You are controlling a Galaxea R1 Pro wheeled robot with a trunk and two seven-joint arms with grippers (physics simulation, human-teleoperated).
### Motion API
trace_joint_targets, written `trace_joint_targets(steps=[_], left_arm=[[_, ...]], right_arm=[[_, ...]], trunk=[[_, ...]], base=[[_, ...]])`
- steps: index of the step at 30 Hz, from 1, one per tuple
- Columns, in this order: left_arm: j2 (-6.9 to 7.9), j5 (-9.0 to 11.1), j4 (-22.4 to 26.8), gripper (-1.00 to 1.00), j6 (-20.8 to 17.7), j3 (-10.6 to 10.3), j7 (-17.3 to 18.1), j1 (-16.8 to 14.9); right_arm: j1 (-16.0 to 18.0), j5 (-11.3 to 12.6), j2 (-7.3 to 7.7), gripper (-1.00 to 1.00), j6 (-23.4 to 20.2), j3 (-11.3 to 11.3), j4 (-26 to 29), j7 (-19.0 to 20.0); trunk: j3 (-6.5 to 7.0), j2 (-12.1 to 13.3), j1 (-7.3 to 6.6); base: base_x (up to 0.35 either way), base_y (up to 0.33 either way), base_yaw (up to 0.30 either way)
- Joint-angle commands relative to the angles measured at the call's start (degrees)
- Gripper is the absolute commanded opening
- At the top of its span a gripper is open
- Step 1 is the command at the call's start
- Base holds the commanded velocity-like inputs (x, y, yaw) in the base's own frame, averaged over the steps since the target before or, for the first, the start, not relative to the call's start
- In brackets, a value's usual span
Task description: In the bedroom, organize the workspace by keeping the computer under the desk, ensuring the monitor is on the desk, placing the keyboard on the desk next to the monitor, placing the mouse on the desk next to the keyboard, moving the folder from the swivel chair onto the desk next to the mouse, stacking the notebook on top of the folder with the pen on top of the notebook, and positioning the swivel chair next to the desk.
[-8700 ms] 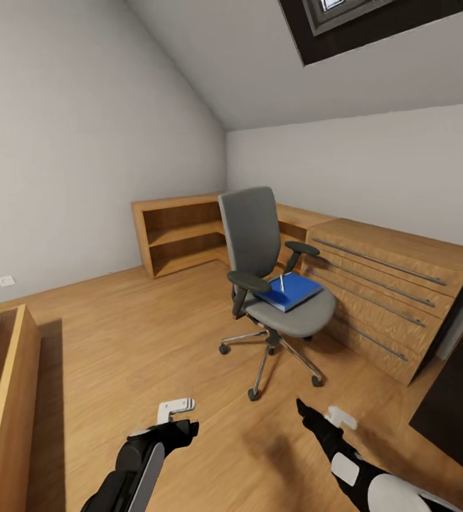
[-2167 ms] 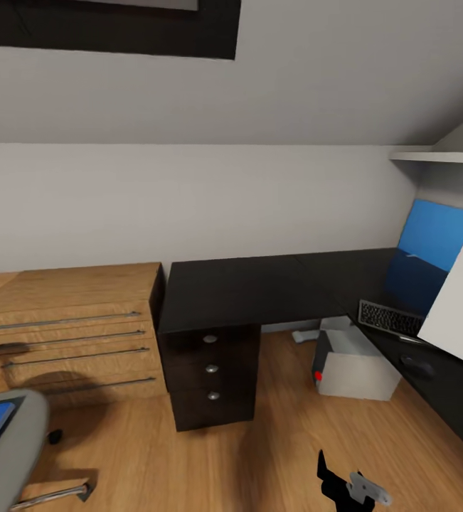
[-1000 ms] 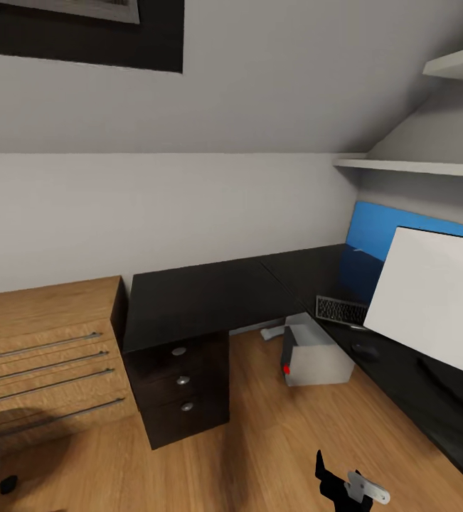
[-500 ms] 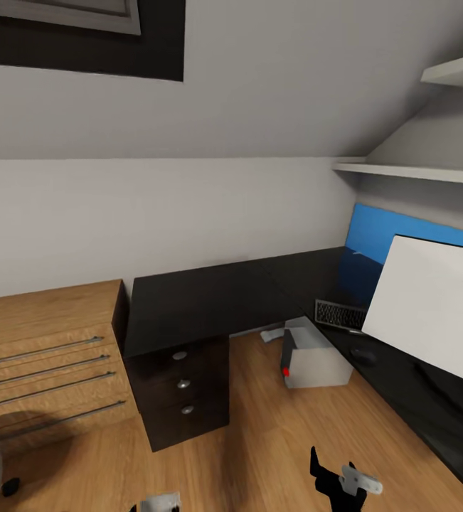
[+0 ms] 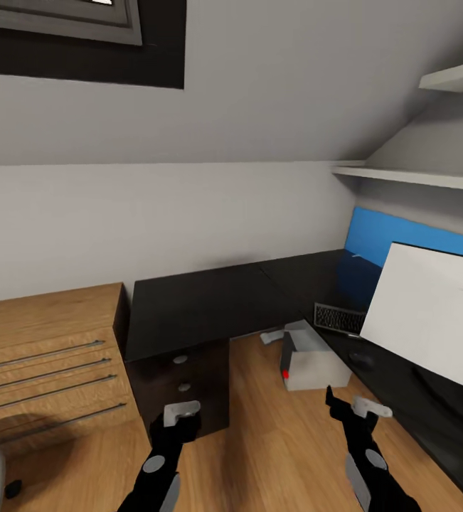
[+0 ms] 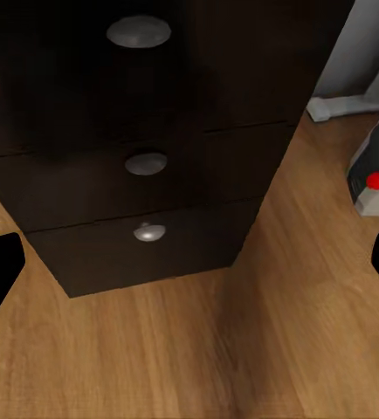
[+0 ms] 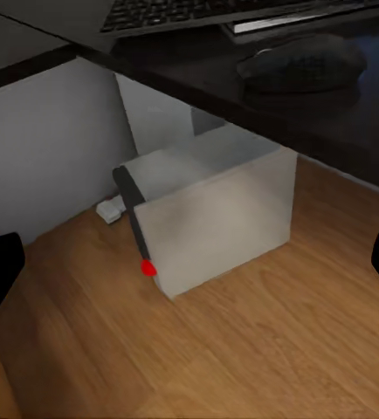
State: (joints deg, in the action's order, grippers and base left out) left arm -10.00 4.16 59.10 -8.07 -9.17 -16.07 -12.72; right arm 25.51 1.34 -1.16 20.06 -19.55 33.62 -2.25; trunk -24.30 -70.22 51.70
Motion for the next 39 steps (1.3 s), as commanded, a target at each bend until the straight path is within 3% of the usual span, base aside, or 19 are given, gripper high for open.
trace_joint_targets(steps=[1, 6, 9, 11, 13, 17, 22, 30, 39], left_arm=[[0.0, 0.49, 1.28, 1.0, -0.94, -0.48, -0.35, -0.02], [0.0, 0.47, 2.04, 1.0, -1.75, -0.96, -0.38, -0.02], [0.0, 0.49, 1.72, 1.0, -1.96, -0.97, -0.37, -0.02], [0.0, 0.43, 1.65, 1.0, -1.89, -0.97, -0.37, -0.02], [0.0, 0.38, 1.64, 1.0, -1.83, -0.98, -0.37, -0.02], [0.0, 0.34, 1.64, 1.0, -1.79, -1.01, -0.37, -0.02], [0.0, 0.37, 1.59, 1.0, -1.78, -1.02, -0.37, -0.02], [0.0, 0.26, -0.91, 1.0, -1.63, -1.37, -0.36, -0.01], [0.0, 0.32, -1.55, 1.0, -1.6, -1.78, -0.37, -0.01]], right_arm=[[0.04, 0.01, 0.06, 1.0, -3.52, -0.05, 3.2, -0.03], [0.03, -1.43, 0.28, 1.0, -10.34, 0.31, 8.43, -0.06], [0.04, -5.69, 0.28, 1.0, -12.39, 1.23, 9.09, -0.06], [0.04, -10.28, 0.28, 1.0, -12.8, 2.09, 7.24, -0.1], [0.04, -13.07, 0.29, 1.0, -12.91, 2.37, 5.89, -0.11], [0.05, -15.26, 0.34, 1.0, -12.97, 2.57, 4.95, -0.19], [0.05, -16.03, 0.36, 1.0, -12.59, 2.58, 4.59, -1.83], [0.06, -16.15, 0.34, 1.0, -9.89, 2.52, 4.03, -8.85], [0.06, -16.35, 0.61, 1.0, -8.97, 2.58, 3.87, -11.09]], trunk=[[0.11, 0.38, -0.22], [1.01, 2.39, -1.32], [1.19, 2.79, -1.54], [1.19, 2.79, -1.54], [1.19, 2.79, -1.54], [1.19, 2.79, -1.54], [1.19, 2.79, -1.54], [1.19, 2.79, -1.54], [1.19, 2.79, -1.54]], base=[[0.0, 0.0, 0.0], [0.0, 0.0, 0.0], [0.0, 0.0, 0.0], [0.0, 0.0, 0.0], [0.0, 0.0, 0.0], [0.0, 0.0, 0.0], [0.0, 0.0, 0.0], [0.0, 0.0, 0.0], [0.0, 0.0, 0.0]])
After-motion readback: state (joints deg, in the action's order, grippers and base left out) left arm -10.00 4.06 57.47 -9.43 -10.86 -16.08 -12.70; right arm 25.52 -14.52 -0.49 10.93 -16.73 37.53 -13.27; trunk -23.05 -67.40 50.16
